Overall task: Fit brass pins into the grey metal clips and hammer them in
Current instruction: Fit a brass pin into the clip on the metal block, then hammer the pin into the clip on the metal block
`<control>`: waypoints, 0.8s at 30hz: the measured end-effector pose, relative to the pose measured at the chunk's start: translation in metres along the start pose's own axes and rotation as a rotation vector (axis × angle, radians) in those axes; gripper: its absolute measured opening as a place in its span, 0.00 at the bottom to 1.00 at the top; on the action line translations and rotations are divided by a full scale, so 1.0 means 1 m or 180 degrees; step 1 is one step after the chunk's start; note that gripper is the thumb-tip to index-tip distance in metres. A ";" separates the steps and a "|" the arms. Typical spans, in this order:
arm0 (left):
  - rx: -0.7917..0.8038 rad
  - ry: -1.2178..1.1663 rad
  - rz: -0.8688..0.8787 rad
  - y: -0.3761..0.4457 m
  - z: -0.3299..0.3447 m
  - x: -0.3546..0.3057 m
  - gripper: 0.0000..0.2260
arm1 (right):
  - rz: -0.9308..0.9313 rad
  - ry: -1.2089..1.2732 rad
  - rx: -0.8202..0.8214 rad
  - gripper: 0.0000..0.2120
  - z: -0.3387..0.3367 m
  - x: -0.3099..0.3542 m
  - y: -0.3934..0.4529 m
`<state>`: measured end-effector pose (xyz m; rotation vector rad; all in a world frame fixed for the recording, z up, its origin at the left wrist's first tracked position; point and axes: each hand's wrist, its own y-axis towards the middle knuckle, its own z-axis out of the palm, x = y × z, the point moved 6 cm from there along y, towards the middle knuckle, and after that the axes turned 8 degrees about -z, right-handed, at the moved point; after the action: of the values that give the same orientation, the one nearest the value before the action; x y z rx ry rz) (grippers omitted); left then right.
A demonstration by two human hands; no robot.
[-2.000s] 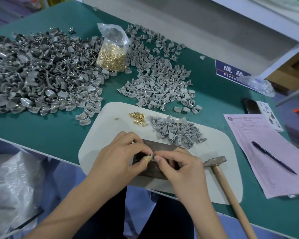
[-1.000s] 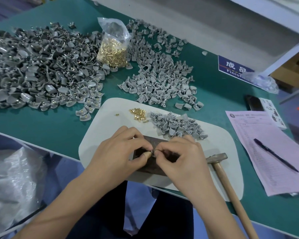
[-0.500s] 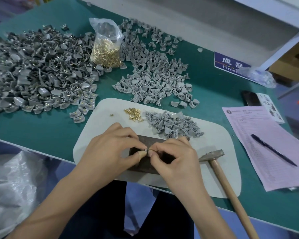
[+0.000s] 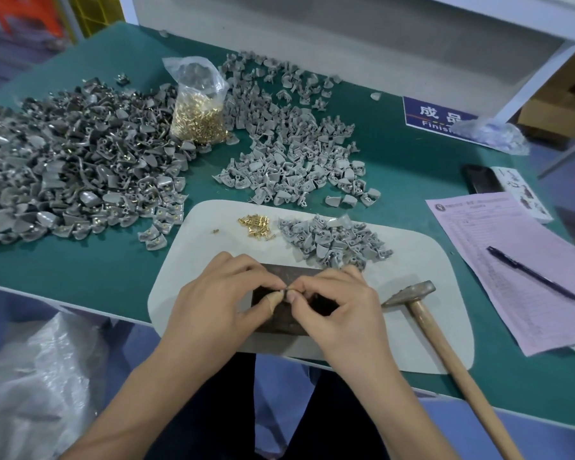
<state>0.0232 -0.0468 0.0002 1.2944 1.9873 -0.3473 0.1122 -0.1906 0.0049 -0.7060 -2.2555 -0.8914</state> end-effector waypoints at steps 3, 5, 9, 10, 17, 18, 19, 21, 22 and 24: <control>0.0038 -0.0003 -0.0008 0.001 0.000 -0.001 0.04 | -0.0018 -0.0034 0.0018 0.05 -0.001 0.000 0.000; 0.0052 -0.0036 -0.0002 0.000 0.000 -0.001 0.04 | -0.0050 -0.0068 0.0039 0.04 -0.002 0.000 0.003; 0.0009 0.0026 0.0022 0.000 -0.001 -0.002 0.04 | -0.0110 -0.0196 0.0144 0.05 -0.003 0.006 0.008; -0.0021 0.0067 0.0020 0.001 -0.001 -0.003 0.04 | -0.0149 -0.0148 0.0105 0.05 -0.007 0.008 0.006; -0.0115 0.0075 0.0055 0.001 0.003 -0.005 0.03 | 0.1015 -0.1532 -0.0827 0.11 -0.094 -0.050 -0.050; -0.0116 0.0088 0.0066 0.001 0.003 -0.005 0.03 | 0.1405 -0.1901 -0.0600 0.15 -0.099 -0.064 -0.063; -0.0118 0.0107 0.0080 0.002 0.003 -0.005 0.03 | 0.1666 -0.2083 -0.0391 0.18 -0.102 -0.074 -0.073; -0.0106 0.0141 0.0101 0.004 0.003 -0.006 0.03 | 0.1839 -0.2090 -0.0166 0.16 -0.105 -0.084 -0.083; -0.0092 0.0162 0.0102 0.005 0.003 -0.006 0.03 | 0.1883 -0.2127 -0.0078 0.14 -0.106 -0.084 -0.082; -0.0087 0.0218 0.0126 0.006 0.003 -0.007 0.03 | 0.1960 -0.2308 0.0068 0.14 -0.109 -0.080 -0.077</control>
<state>0.0315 -0.0509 0.0041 1.3427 2.0135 -0.2591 0.1524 -0.3392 -0.0176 -1.8098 -2.3605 -0.3223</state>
